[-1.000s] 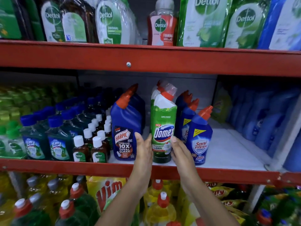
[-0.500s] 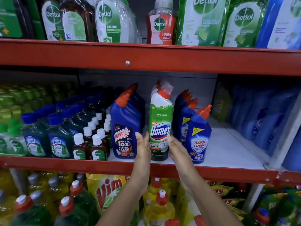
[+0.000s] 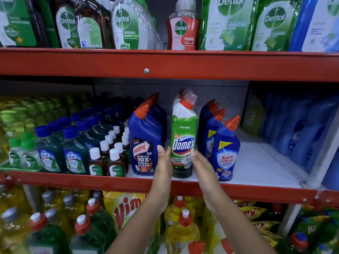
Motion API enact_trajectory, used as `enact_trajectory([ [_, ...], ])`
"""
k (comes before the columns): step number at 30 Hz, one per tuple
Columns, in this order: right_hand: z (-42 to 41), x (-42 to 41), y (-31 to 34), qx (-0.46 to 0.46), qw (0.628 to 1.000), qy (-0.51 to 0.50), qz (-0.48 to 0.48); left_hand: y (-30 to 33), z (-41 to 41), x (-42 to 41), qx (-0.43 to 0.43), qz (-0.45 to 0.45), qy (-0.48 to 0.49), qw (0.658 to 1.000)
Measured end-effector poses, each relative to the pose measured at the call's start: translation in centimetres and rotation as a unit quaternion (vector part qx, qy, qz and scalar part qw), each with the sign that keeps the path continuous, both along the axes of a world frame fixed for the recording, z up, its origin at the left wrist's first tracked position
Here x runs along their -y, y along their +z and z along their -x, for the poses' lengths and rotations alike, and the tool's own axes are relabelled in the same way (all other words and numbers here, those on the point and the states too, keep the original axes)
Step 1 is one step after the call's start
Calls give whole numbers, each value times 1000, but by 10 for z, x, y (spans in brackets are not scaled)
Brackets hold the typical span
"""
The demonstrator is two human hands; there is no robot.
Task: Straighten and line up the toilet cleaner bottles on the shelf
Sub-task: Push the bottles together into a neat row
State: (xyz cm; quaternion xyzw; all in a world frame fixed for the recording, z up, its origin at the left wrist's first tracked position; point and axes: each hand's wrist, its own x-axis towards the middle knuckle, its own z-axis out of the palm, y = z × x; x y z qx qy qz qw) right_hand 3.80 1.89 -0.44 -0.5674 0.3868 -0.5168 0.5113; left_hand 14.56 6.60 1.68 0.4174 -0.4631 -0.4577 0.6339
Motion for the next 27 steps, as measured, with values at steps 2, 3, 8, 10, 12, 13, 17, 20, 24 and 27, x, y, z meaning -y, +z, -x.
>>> enact_trajectory([
  [2,4,-4,1,-1,998,-47,47,-3,7,-3,13,42,75,996],
  [3,7,-8,3,-5,991,-100,85,-4,11,-4,11,68,112,991],
  [8,38,-13,3,59,914,-334,220,-13,39,5,21,101,113,988],
  [10,51,-10,3,82,909,-358,195,-15,54,14,19,54,48,997],
  [12,63,-8,4,74,923,-348,144,-13,69,22,8,12,-3,1000],
  [13,67,-6,4,75,937,-322,111,-11,76,27,1,-4,-24,1000],
  [17,79,6,-2,74,974,-212,16,-11,94,35,-34,-30,-68,997],
  [20,80,13,-4,55,977,-204,-4,-15,96,34,-28,-22,-71,997],
  [24,80,17,-2,58,983,-174,-14,-13,91,33,-27,-12,-71,997],
  [27,75,20,1,48,987,-151,-15,-17,86,41,-38,3,-64,997],
])
